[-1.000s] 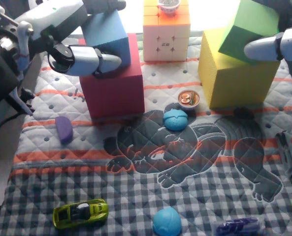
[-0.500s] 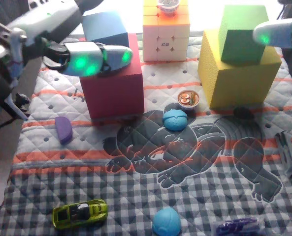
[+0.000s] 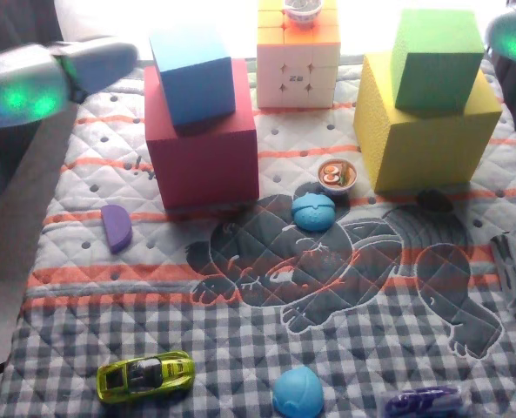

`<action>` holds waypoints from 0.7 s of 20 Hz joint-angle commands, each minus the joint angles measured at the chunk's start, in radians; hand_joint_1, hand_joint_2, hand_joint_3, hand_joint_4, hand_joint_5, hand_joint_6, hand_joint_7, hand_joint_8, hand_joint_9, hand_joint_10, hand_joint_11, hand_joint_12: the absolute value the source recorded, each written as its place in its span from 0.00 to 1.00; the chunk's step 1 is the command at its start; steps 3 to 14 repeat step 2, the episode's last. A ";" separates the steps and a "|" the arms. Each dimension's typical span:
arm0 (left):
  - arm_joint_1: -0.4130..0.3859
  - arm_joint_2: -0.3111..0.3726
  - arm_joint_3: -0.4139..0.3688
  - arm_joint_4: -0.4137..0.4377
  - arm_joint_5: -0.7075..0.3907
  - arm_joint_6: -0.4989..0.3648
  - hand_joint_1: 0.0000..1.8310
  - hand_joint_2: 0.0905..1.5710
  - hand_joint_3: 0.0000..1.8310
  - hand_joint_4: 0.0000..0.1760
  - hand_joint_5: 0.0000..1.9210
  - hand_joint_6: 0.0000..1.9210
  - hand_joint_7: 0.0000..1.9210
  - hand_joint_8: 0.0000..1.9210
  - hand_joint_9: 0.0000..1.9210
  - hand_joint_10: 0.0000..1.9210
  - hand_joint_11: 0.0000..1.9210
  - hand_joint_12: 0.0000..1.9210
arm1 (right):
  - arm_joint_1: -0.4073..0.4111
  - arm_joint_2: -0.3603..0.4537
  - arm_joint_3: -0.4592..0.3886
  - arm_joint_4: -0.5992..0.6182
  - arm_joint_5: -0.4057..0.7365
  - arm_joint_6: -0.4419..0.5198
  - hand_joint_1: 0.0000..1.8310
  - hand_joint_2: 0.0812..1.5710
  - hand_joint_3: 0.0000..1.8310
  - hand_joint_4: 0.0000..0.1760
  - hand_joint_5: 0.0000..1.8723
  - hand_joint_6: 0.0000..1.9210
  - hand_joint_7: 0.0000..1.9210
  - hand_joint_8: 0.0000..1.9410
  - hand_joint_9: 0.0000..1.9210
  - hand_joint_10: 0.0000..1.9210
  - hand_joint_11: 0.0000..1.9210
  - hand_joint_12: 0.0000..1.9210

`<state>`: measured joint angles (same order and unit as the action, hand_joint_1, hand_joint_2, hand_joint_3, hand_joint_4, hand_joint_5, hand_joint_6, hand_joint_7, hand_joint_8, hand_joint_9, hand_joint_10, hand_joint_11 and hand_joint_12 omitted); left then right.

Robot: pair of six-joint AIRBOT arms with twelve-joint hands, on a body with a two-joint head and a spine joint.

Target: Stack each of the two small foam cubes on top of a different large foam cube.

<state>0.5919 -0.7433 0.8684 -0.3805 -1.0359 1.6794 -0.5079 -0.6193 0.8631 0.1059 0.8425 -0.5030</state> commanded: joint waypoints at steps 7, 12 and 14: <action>0.011 0.024 -0.025 0.071 -0.222 -0.026 0.35 0.63 0.00 1.00 0.00 0.00 0.00 0.00 0.00 0.00 0.00 0.00 | -0.060 0.023 -0.004 0.007 0.291 0.002 0.32 0.64 0.00 0.35 0.00 0.00 0.00 0.00 0.00 0.00 0.00 0.26; 0.011 0.024 -0.025 0.071 -0.222 -0.026 0.35 0.63 0.00 1.00 0.00 0.00 0.00 0.00 0.00 0.00 0.00 0.00 | -0.060 0.023 -0.004 0.007 0.291 0.002 0.32 0.64 0.00 0.35 0.00 0.00 0.00 0.00 0.00 0.00 0.00 0.26; 0.011 0.024 -0.025 0.071 -0.222 -0.026 0.35 0.63 0.00 1.00 0.00 0.00 0.00 0.00 0.00 0.00 0.00 0.00 | -0.060 0.023 -0.004 0.007 0.291 0.002 0.32 0.64 0.00 0.35 0.00 0.00 0.00 0.00 0.00 0.00 0.00 0.26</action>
